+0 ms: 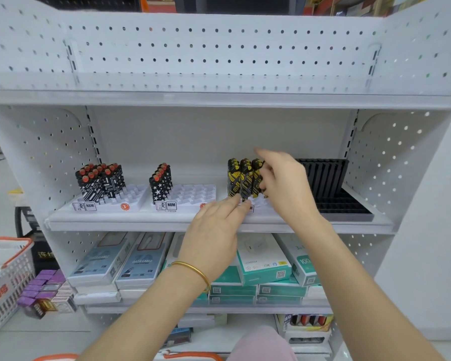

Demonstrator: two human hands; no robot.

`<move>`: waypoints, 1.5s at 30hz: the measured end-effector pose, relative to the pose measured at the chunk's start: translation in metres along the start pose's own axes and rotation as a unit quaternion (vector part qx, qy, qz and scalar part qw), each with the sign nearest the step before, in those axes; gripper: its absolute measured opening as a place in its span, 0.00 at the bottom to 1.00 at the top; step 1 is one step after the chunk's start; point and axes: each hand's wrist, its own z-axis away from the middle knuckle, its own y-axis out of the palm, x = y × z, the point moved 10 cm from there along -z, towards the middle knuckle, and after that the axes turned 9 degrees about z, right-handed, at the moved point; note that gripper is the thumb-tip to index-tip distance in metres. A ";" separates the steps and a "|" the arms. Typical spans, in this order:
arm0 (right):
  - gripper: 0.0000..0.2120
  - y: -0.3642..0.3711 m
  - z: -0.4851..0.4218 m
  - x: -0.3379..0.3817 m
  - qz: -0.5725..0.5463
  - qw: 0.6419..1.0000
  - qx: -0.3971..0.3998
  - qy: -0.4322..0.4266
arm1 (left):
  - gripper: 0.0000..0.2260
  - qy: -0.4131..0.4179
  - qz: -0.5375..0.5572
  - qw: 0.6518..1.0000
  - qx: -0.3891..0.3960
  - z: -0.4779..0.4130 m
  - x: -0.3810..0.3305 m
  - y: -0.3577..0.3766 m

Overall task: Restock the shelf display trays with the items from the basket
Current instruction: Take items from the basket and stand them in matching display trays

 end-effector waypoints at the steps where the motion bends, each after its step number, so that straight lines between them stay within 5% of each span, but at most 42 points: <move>1: 0.20 -0.007 0.006 0.002 -0.028 1.000 -0.012 0.000 | 0.26 0.005 -0.001 1.000 -0.004 0.002 -0.001 -0.002; 9: 0.11 0.029 0.106 0.044 -0.163 0.983 0.080 -0.018 | 0.21 0.012 0.080 0.994 -0.080 0.102 0.000 -0.019; 14: 0.11 0.168 0.211 0.065 -0.120 0.941 0.317 -0.011 | 0.20 -0.160 0.084 0.977 0.116 0.233 0.078 0.055; 17: 0.11 0.250 0.288 0.064 -0.102 0.873 0.477 0.008 | 0.19 -0.299 0.094 0.920 0.235 0.325 0.119 0.103; 21: 0.12 0.317 0.364 0.034 -0.107 0.806 0.575 0.092 | 0.20 -0.426 0.090 0.818 0.376 0.423 0.157 0.173; 26: 0.14 0.352 0.413 0.010 -0.118 0.764 0.614 0.160 | 0.29 -0.540 0.099 0.707 0.446 0.521 0.179 0.233; 38: 0.13 0.383 0.427 -0.020 -0.158 0.726 0.591 0.314 | 0.39 -0.651 0.069 0.617 0.437 0.572 0.203 0.321; 45: 0.11 0.382 0.424 -0.026 -0.178 0.724 0.569 0.347 | 0.42 -0.744 0.097 0.566 0.342 0.580 0.192 0.338</move>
